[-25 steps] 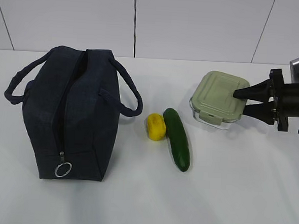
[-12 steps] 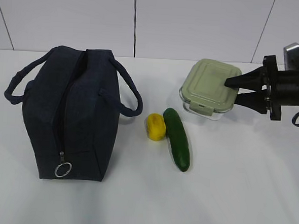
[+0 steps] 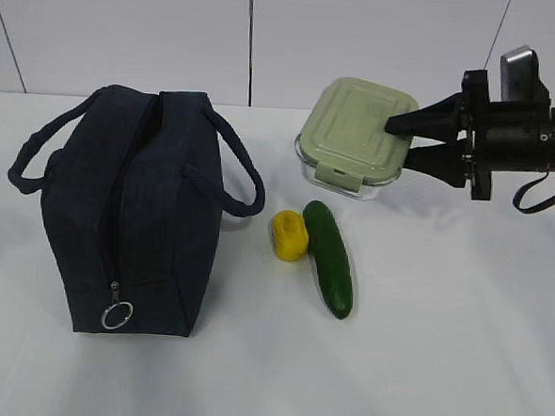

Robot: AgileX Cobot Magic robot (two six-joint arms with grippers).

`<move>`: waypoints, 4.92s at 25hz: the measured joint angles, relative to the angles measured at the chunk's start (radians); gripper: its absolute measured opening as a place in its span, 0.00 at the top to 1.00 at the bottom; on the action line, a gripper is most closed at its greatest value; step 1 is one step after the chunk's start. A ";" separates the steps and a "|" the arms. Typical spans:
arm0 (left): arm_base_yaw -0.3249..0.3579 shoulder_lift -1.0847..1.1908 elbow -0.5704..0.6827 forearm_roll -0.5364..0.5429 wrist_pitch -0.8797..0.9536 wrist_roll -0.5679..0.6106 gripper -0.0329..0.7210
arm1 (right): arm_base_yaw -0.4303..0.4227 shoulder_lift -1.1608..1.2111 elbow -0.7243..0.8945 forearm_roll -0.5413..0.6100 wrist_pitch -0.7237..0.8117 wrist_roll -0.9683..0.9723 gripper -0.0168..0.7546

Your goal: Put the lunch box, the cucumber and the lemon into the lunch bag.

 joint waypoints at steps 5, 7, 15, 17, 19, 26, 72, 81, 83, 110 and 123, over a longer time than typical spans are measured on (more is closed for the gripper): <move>0.000 0.175 -0.106 -0.056 0.022 0.026 0.60 | 0.035 -0.031 0.001 0.033 0.000 0.016 0.52; 0.000 0.252 -0.168 -0.086 0.036 0.058 0.59 | 0.045 -0.045 0.001 0.046 0.000 0.026 0.52; 0.000 0.541 -0.387 -0.124 0.091 0.119 0.53 | 0.111 -0.086 0.004 0.104 0.000 0.033 0.52; 0.000 0.596 -0.421 -0.126 0.103 0.123 0.48 | 0.130 -0.089 0.004 0.115 0.000 0.033 0.52; 0.000 0.649 -0.442 -0.137 0.114 0.123 0.45 | 0.150 -0.089 0.004 0.121 0.000 0.033 0.52; 0.000 0.756 -0.461 -0.235 0.118 0.170 0.43 | 0.212 -0.089 0.004 0.138 0.000 0.036 0.52; -0.141 0.816 -0.699 -0.429 0.287 0.338 0.96 | 0.379 0.088 -0.091 0.184 -0.033 0.036 0.52; -0.141 0.820 -0.701 -0.542 0.190 0.383 0.96 | 0.416 0.150 -0.212 0.179 -0.061 0.056 0.52; -0.141 0.824 -0.701 -0.542 0.178 0.386 0.96 | 0.416 0.180 -0.212 0.179 -0.061 0.061 0.52; -0.141 0.957 -0.701 -0.399 0.177 0.348 0.96 | 0.469 0.390 -0.329 0.185 -0.116 0.089 0.52; -0.141 0.991 -0.701 -0.399 0.171 0.346 0.96 | 0.477 0.476 -0.394 0.194 -0.123 0.101 0.52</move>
